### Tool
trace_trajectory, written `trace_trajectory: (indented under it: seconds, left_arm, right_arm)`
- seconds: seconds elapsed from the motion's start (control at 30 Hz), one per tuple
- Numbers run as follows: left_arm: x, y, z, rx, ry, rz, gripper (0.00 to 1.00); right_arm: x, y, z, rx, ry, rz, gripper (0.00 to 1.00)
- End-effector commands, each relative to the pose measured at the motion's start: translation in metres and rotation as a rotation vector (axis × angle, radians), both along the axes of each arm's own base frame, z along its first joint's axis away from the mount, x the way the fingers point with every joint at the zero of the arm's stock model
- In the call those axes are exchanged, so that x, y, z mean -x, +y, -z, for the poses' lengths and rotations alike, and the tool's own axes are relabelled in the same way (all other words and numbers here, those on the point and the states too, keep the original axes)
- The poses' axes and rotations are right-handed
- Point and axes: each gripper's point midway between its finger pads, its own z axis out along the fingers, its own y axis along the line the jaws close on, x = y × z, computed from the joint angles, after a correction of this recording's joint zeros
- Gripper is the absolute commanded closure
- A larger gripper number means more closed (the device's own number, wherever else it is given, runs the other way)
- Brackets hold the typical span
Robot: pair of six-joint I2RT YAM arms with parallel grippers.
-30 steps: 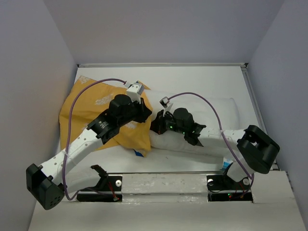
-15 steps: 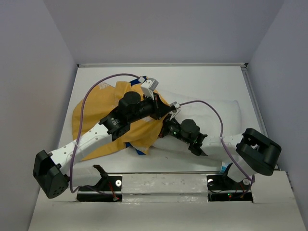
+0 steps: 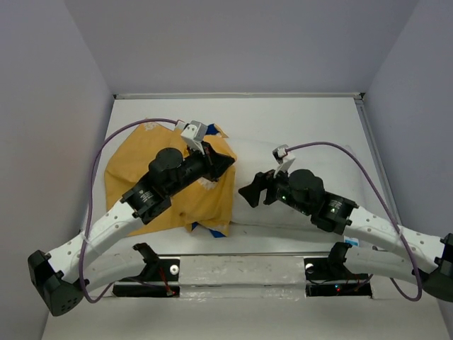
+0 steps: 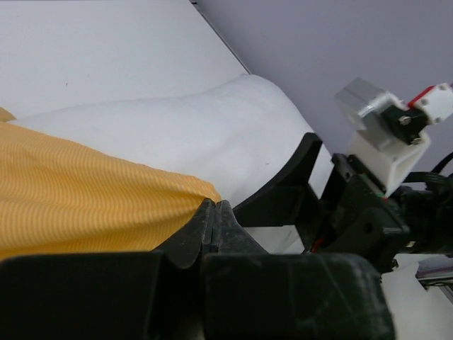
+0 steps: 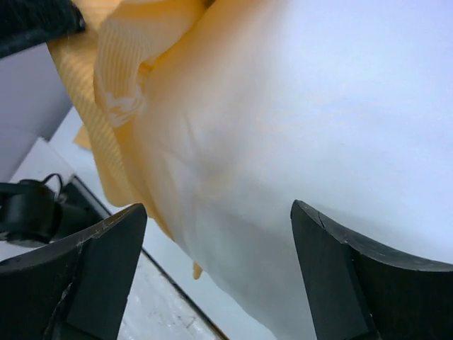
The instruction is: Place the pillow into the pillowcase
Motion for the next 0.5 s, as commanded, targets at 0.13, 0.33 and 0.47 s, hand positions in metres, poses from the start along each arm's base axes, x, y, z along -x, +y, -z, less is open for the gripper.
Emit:
trace_trajectory:
  seconds: [0.13, 0.33, 0.47]
  left_arm:
    - [-0.016, -0.017, 0.005, -0.047, -0.041, 0.035, 1.0]
    - [-0.024, -0.036, -0.005, -0.024, -0.057, 0.083, 1.0]
    - [-0.015, -0.068, -0.019, 0.059, -0.06, 0.224, 1.0]
  right_arm:
    - [-0.044, -0.094, 0.058, 0.494, 0.072, 0.3, 0.0]
    - [-0.038, -0.061, 0.106, 0.412, 0.217, 0.164, 0.68]
    - [-0.002, 0.011, 0.061, -0.009, 0.177, -0.091, 1.0]
